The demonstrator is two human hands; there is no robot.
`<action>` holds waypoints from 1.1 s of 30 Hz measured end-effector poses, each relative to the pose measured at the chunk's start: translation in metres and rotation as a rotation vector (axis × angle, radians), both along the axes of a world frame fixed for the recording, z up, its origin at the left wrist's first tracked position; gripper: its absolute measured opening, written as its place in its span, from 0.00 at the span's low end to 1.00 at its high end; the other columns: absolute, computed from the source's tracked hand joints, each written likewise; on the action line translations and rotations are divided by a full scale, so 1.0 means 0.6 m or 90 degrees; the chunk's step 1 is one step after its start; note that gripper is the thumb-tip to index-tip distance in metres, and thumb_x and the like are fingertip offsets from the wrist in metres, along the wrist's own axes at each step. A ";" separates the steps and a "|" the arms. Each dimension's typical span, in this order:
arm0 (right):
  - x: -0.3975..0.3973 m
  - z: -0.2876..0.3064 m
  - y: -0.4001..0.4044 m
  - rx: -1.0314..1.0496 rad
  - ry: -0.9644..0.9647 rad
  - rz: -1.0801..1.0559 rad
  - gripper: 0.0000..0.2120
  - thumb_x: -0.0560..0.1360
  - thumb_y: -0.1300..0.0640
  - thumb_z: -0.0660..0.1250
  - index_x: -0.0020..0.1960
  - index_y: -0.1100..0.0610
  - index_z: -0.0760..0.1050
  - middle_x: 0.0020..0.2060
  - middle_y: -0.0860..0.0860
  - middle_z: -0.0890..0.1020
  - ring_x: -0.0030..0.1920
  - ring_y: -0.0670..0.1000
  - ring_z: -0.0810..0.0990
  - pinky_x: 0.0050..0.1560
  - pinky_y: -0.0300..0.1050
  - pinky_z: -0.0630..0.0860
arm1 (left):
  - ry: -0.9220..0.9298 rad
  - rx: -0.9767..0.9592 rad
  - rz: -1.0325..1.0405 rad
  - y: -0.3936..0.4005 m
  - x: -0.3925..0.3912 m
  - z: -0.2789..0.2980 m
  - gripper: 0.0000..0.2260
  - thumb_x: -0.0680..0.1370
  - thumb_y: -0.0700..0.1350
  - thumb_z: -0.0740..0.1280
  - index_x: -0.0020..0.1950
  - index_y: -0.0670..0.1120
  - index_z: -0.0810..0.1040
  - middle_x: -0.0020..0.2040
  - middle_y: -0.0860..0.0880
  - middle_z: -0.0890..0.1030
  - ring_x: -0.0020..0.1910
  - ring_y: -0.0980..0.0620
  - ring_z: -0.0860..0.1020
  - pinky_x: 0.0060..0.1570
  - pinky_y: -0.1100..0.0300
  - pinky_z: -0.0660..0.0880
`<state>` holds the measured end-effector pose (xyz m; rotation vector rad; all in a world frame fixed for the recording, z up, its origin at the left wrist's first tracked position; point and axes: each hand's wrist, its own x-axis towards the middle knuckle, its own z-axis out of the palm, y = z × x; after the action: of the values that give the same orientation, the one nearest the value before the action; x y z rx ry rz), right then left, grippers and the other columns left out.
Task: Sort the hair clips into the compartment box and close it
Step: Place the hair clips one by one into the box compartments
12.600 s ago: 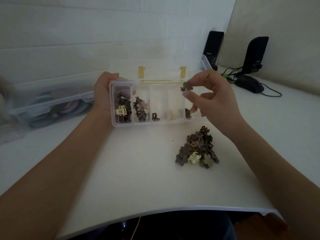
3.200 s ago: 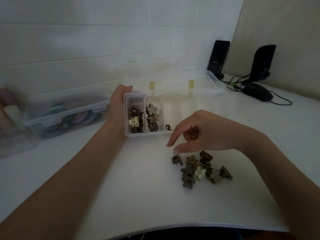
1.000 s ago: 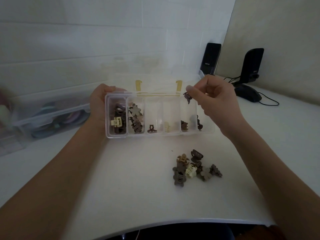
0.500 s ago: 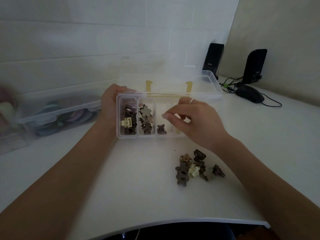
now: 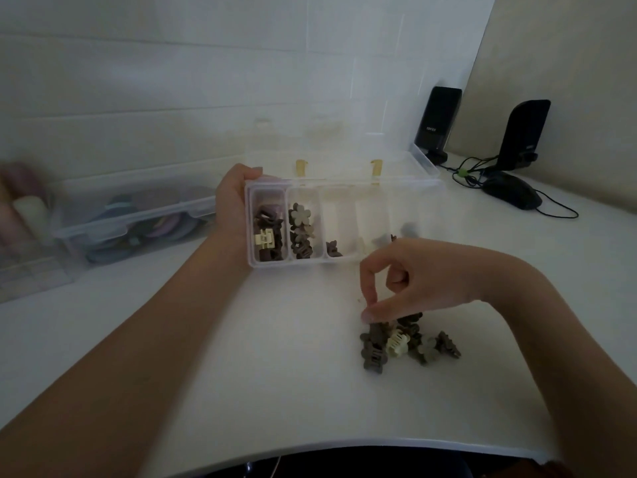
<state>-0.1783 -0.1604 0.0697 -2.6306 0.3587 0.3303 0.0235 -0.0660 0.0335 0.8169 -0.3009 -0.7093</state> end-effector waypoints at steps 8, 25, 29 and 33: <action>-0.001 -0.004 -0.010 0.047 0.052 -0.014 0.11 0.71 0.44 0.69 0.45 0.51 0.77 0.19 0.44 0.71 0.22 0.42 0.65 0.27 0.32 0.63 | 0.005 -0.018 -0.024 0.001 -0.002 0.005 0.25 0.77 0.46 0.56 0.19 0.48 0.69 0.20 0.52 0.68 0.18 0.54 0.68 0.24 0.71 0.68; 0.038 -0.047 0.000 -0.009 -0.587 -0.073 0.05 0.70 0.49 0.72 0.45 0.47 0.81 0.25 0.47 0.73 0.25 0.45 0.66 0.30 0.36 0.65 | -0.031 0.059 -0.119 -0.006 -0.024 -0.007 0.19 0.58 0.51 0.70 0.35 0.50 0.60 0.36 0.46 0.57 0.33 0.49 0.59 0.35 0.59 0.65; 0.040 -0.050 0.003 -0.158 -0.509 -0.050 0.07 0.70 0.45 0.71 0.48 0.40 0.83 0.26 0.34 0.73 0.29 0.39 0.73 0.31 0.30 0.62 | -0.038 0.034 -0.131 -0.005 -0.031 -0.006 0.10 0.62 0.53 0.63 0.29 0.49 0.65 0.30 0.49 0.63 0.28 0.50 0.63 0.31 0.63 0.67; 0.038 -0.047 0.001 -0.179 -0.470 -0.045 0.09 0.71 0.44 0.69 0.52 0.38 0.81 0.26 0.30 0.68 0.31 0.33 0.73 0.32 0.32 0.62 | -0.028 0.023 -0.120 -0.005 -0.033 -0.005 0.09 0.63 0.51 0.62 0.28 0.49 0.64 0.28 0.49 0.63 0.27 0.51 0.63 0.31 0.63 0.65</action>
<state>-0.1552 -0.1599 0.0413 -2.7623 0.2520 -0.7513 0.0040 -0.0689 0.0306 0.8470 -0.4094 -0.8751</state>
